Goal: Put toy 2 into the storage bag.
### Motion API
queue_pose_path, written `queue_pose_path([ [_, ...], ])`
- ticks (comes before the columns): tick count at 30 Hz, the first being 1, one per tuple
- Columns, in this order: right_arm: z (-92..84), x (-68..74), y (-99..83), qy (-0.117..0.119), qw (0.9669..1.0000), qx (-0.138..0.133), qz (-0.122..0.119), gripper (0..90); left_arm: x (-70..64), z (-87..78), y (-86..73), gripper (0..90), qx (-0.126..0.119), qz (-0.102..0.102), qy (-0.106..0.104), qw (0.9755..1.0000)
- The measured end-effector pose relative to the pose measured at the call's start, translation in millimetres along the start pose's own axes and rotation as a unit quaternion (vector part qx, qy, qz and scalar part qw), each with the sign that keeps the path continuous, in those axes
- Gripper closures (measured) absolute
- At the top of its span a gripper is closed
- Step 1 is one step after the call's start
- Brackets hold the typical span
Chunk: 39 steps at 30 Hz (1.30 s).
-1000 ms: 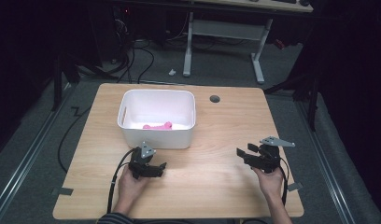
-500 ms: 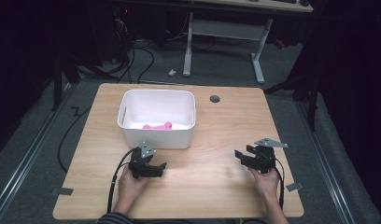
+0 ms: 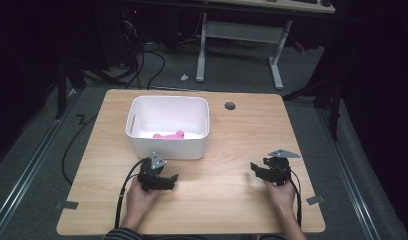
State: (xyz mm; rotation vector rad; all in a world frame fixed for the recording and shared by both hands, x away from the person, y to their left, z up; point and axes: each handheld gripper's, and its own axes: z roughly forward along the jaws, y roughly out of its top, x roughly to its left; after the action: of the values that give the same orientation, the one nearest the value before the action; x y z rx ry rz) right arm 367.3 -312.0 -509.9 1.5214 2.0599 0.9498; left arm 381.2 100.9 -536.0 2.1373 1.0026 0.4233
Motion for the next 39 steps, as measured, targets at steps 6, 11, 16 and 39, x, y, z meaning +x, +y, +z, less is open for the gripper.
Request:
queue_pose_path([
  [6, 5.4, 1.7, -0.7, -0.007, 1.0000, 0.002, -0.002, 39.3, 0.0, 0.0, 0.0, 16.2, 0.000, 0.000, 0.000, 1.0000],
  [11, 10.2, 3.8, -1.7, -0.011, 0.9999, 0.008, -0.007, 39.3, 0.0, 0.0, 0.0, 16.2, 0.000, 0.000, 0.000, 1.0000],
  [16, 13.4, 4.7, -2.5, -0.013, 0.9997, 0.015, -0.011, 39.2, 0.0, 0.0, 0.0, 16.2, 0.000, 0.000, 0.000, 1.0000],
  [39, 18.4, 10.4, -12.1, -0.024, 0.9989, 0.002, -0.039, 35.3, -0.1, -0.1, -0.1, 16.2, 0.000, 0.000, 0.000, 1.0000],
])
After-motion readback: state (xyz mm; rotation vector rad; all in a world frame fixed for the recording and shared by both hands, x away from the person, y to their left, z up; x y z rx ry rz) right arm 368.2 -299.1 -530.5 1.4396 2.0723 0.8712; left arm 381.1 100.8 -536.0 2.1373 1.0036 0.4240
